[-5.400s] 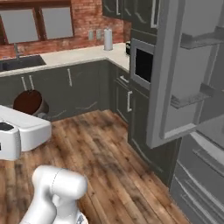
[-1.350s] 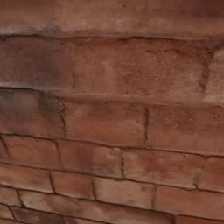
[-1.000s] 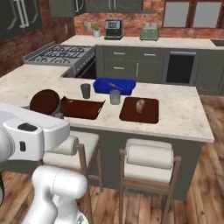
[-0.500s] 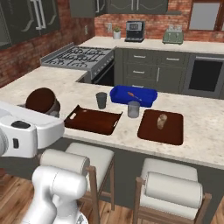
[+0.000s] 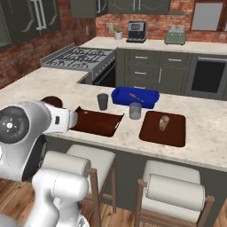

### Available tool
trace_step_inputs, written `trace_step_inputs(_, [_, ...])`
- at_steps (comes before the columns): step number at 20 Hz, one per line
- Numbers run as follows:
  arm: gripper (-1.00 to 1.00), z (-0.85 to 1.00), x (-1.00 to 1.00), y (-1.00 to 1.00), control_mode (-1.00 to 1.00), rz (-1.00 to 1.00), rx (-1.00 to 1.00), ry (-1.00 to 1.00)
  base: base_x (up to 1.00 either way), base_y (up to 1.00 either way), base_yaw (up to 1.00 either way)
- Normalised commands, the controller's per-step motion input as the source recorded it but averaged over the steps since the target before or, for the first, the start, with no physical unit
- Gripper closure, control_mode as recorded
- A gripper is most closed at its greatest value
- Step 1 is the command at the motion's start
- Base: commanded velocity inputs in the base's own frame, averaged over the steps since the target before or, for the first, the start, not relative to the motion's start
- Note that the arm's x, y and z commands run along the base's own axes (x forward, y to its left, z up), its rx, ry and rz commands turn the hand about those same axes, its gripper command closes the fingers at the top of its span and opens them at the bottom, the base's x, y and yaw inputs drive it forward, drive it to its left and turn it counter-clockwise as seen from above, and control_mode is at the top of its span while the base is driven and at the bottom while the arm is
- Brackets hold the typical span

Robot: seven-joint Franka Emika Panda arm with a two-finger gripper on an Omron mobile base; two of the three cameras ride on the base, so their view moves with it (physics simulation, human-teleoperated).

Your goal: Take the cake and cupcake from the fridge and place them on the empty tray on the dining counter.

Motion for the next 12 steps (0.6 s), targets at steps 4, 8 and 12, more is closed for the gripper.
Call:
trace_step_inputs(4, [1.0,-0.87,1.0,0.76,-1.0,0.21,0.01,0.11,0.0,0.0,0.0])
trace_step_inputs(8, [1.0,-0.86,1.0,0.36,-1.0,0.16,0.06,0.11,0.0,0.0,0.0])
trace_step_inputs(12, [1.0,-0.63,1.0,0.0,-1.0,0.09,0.01,0.08,0.0,0.0,0.0])
